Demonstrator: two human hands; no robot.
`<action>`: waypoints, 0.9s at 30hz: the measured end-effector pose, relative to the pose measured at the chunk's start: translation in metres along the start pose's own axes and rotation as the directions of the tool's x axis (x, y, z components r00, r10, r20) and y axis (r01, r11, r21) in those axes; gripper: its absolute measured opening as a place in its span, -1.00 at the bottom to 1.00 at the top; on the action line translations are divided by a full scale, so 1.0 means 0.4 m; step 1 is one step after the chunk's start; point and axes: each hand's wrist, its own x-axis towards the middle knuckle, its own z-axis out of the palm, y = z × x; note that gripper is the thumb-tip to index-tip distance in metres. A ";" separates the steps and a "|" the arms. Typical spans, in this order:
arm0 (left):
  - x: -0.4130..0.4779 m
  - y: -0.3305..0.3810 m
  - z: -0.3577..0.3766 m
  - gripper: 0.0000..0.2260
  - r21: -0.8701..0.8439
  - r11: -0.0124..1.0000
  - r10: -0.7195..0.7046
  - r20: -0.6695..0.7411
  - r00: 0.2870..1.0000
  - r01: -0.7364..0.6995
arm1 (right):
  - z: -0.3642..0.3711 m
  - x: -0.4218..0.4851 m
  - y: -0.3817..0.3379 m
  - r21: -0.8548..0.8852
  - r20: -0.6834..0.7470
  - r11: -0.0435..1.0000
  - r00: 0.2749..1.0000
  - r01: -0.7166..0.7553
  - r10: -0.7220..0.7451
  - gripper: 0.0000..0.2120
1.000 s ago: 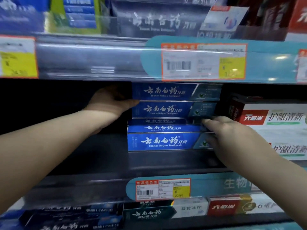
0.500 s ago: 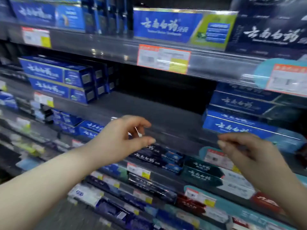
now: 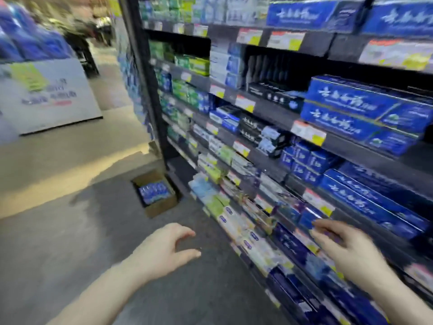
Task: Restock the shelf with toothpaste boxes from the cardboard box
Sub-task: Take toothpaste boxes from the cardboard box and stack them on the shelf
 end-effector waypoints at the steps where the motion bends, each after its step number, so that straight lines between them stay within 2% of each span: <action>1: -0.011 -0.078 -0.033 0.08 0.009 0.999 -0.050 -0.021 0.999 0.050 | 0.061 0.023 -0.041 -0.024 0.019 1.000 1.000 0.009 -0.008 -0.75; 4: -0.043 -0.245 -0.135 0.05 0.029 0.985 -0.172 -0.019 0.985 0.172 | 0.213 0.079 -0.160 -0.083 0.078 0.996 0.997 0.026 -0.020 -0.67; 9: -0.033 -0.446 -0.233 -0.43 0.000 0.954 -0.299 -0.037 0.953 0.300 | 0.388 0.162 -0.298 -0.172 0.195 0.984 0.981 0.037 -0.003 -0.60; 11: -0.009 -0.512 -0.244 -0.54 -0.029 0.934 -0.356 -0.047 0.933 0.355 | 0.442 0.210 -0.339 -0.180 0.217 0.983 0.976 0.032 0.008 -0.59; 18: 0.121 -0.763 -0.306 -0.54 -0.075 0.878 -0.475 -0.025 0.880 0.472 | 0.651 0.462 -0.454 -0.146 0.268 0.989 0.962 0.000 0.040 -0.61; 23: 0.321 -0.960 -0.422 -0.56 -0.078 0.820 -0.569 -0.015 0.822 0.567 | 0.824 0.721 -0.566 -0.107 0.338 0.994 0.941 0.005 0.032 -0.62; 27: 0.501 -1.083 -0.523 -0.54 -0.060 0.806 -0.591 -0.017 0.806 0.589 | 0.942 0.934 -0.684 -0.047 0.390 0.999 0.921 0.014 0.005 -0.64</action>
